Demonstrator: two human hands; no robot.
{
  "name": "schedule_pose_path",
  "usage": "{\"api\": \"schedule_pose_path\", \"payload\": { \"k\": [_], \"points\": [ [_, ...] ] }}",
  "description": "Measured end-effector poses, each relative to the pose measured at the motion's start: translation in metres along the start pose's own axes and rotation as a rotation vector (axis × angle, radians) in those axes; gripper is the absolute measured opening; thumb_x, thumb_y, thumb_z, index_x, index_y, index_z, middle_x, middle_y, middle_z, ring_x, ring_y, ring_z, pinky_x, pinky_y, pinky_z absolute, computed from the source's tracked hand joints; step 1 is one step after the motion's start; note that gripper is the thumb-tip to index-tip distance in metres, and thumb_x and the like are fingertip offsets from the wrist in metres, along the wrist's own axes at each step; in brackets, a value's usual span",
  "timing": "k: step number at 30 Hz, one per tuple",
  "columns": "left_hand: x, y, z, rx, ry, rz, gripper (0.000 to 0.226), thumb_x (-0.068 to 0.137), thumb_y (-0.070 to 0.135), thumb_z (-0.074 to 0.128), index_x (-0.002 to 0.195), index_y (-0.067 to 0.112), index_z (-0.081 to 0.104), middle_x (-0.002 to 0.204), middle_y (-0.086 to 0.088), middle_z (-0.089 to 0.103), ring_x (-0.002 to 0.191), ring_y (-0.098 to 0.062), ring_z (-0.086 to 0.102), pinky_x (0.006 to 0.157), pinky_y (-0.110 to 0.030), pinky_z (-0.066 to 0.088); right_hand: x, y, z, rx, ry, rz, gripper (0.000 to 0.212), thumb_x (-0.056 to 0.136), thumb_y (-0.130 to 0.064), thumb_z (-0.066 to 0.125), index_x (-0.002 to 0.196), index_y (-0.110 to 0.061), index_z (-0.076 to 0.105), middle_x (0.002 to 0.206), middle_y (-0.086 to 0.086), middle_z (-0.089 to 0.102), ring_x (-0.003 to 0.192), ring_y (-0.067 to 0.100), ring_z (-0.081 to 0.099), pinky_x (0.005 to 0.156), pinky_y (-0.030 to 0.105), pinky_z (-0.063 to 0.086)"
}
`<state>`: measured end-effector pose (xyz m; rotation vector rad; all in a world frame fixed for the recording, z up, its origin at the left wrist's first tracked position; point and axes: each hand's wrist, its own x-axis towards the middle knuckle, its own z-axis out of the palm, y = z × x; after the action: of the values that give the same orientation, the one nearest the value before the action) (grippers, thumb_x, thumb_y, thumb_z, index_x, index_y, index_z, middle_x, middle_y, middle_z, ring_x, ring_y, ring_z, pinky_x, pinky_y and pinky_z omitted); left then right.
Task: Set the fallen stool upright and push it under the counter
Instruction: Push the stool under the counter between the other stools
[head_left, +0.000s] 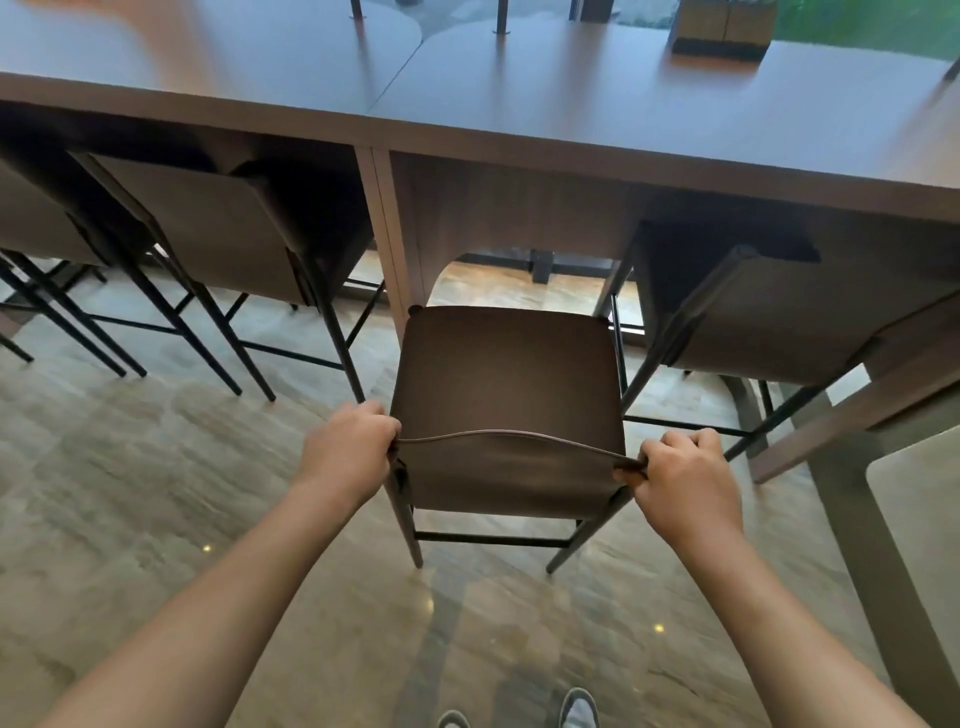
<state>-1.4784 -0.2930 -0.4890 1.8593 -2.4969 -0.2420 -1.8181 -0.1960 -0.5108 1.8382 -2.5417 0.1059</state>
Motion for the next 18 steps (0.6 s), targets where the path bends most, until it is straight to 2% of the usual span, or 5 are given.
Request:
{"api": "schedule_pose_path", "payload": {
  "k": [5, 9, 12, 15, 18],
  "points": [
    [0.01, 0.013, 0.001, 0.162, -0.109, 0.051, 0.025, 0.089, 0.007, 0.067, 0.101, 0.028, 0.07, 0.105, 0.003, 0.063, 0.105, -0.024, 0.06, 0.063, -0.034, 0.045, 0.009, 0.001, -0.014, -0.141, -0.159, -0.008, 0.012, 0.089, -0.027, 0.064, 0.1, -0.026, 0.068, 0.11, -0.007, 0.062, 0.108, 0.024, 0.051, 0.074, 0.033, 0.048],
    [0.017, 0.011, 0.0, 0.245, -0.164, 0.086, 0.02, 0.085, 0.006, 0.067, 0.089, 0.025, 0.068, 0.092, 0.004, 0.067, 0.093, -0.024, 0.065, 0.066, -0.035, 0.057, 0.01, 0.009, -0.017, -0.137, -0.237, 0.006, 0.01, 0.09, -0.013, 0.059, 0.094, -0.018, 0.067, 0.1, -0.003, 0.059, 0.098, 0.024, 0.054, 0.061, 0.033, 0.042],
    [0.017, 0.006, 0.005, 0.261, -0.135, 0.108, 0.013, 0.086, 0.01, 0.07, 0.087, 0.024, 0.068, 0.089, 0.006, 0.067, 0.089, -0.022, 0.063, 0.058, -0.031, 0.051, 0.008, 0.009, -0.016, -0.155, -0.216, -0.009, 0.007, 0.091, -0.012, 0.06, 0.089, -0.016, 0.066, 0.094, -0.002, 0.057, 0.091, 0.024, 0.052, 0.056, 0.032, 0.036],
    [0.022, 0.007, 0.003, 0.254, -0.138, 0.1, 0.011, 0.088, 0.013, 0.07, 0.091, 0.024, 0.07, 0.091, 0.006, 0.068, 0.094, -0.021, 0.064, 0.061, -0.031, 0.052, 0.006, 0.008, -0.015, -0.157, -0.247, 0.005, 0.008, 0.09, -0.014, 0.061, 0.089, -0.016, 0.068, 0.093, -0.003, 0.057, 0.092, 0.024, 0.053, 0.057, 0.033, 0.038],
    [0.037, 0.014, -0.004, 0.276, -0.165, 0.078, 0.017, 0.088, 0.009, 0.065, 0.094, 0.025, 0.07, 0.094, 0.003, 0.069, 0.098, -0.024, 0.066, 0.073, -0.036, 0.056, 0.009, 0.006, -0.017, -0.17, -0.263, -0.001, 0.009, 0.089, -0.019, 0.062, 0.091, -0.02, 0.07, 0.091, -0.003, 0.055, 0.094, 0.025, 0.055, 0.062, 0.033, 0.038]
  ]
}}
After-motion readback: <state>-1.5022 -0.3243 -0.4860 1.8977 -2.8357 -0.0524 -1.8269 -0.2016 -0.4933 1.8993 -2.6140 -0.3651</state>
